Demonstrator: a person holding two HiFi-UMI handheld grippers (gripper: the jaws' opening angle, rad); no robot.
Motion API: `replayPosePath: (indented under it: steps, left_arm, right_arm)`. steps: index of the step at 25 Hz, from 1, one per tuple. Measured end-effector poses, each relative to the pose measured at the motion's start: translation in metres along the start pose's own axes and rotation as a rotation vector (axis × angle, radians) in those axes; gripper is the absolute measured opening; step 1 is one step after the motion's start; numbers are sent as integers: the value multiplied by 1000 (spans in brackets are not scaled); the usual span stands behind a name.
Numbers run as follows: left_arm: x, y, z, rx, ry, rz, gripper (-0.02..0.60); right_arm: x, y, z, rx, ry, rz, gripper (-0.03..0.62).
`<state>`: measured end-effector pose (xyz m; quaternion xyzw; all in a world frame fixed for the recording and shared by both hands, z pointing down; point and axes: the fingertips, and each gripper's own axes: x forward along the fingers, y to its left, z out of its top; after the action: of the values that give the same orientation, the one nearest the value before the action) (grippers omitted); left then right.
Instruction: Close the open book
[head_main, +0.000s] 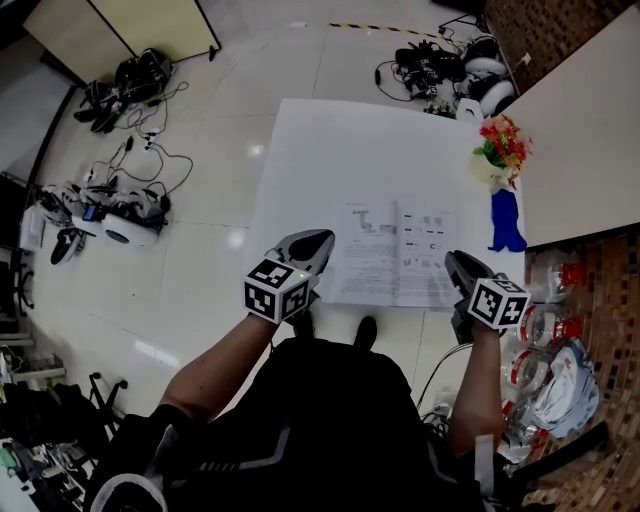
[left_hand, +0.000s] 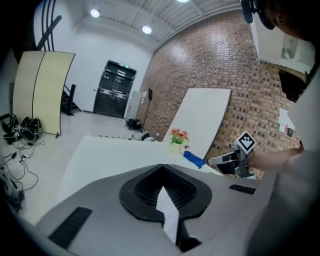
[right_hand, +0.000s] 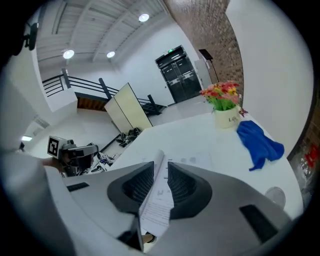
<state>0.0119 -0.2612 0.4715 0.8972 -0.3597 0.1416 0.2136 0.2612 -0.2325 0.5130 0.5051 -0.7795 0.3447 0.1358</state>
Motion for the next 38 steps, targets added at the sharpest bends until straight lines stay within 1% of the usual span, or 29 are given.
replayPosePath:
  steps: [3,8,10,12,15,17,20,22,24,27,29,32,35,38]
  left_arm:
    - [-9,7,9,-10,-35,-5,-6]
    - [-26,20,6,-28,-48,-1,-6]
    - [-31,27,6,-36,-57,4,-6]
    - [-37,33,8,-45,-67,10,-6]
    - [-45,43,8,-49,-83,17,-6]
    - [-51,50,7,-48,-89,20,-6]
    - [-57,58,1,-55,-86,23,-6]
    - [-61,61,-7,-69,-73,21,-6]
    - [-65,62,-16,-77,-58,14,-6]
    - [-68,66,-29,-84,-38,5,-6]
    - [-70,68,-38,-91,-21,3,-6]
    - [-71,71,-52,-94,5,2,-6]
    - [-72,68,-64,-92,30,1,-6]
    - [-75,63,-75,-88,49,1,-6]
  right_arm:
    - [4,26,11,-48,-13,1,52]
    - [9,43,8,-51,-5,-21,52]
    - [12,56,12,-71,-6,-18,52]
    - [17,75,16,-100,-9,-6,52]
    - [27,115,18,-167,-11,28,52]
    - [37,146,10,-259,16,65,52]
    - [59,182,-22,-450,126,123,60]
    - [73,198,-50,-558,214,151,110]
    - [84,208,-77,-695,292,168,133]
    - [97,215,-118,-915,401,195,135]
    - [102,215,-143,-1008,454,206,135]
    - [108,212,-172,-1122,499,204,135]
    - [113,209,-187,-1219,512,182,135]
    - [116,205,-199,-1320,554,157,135]
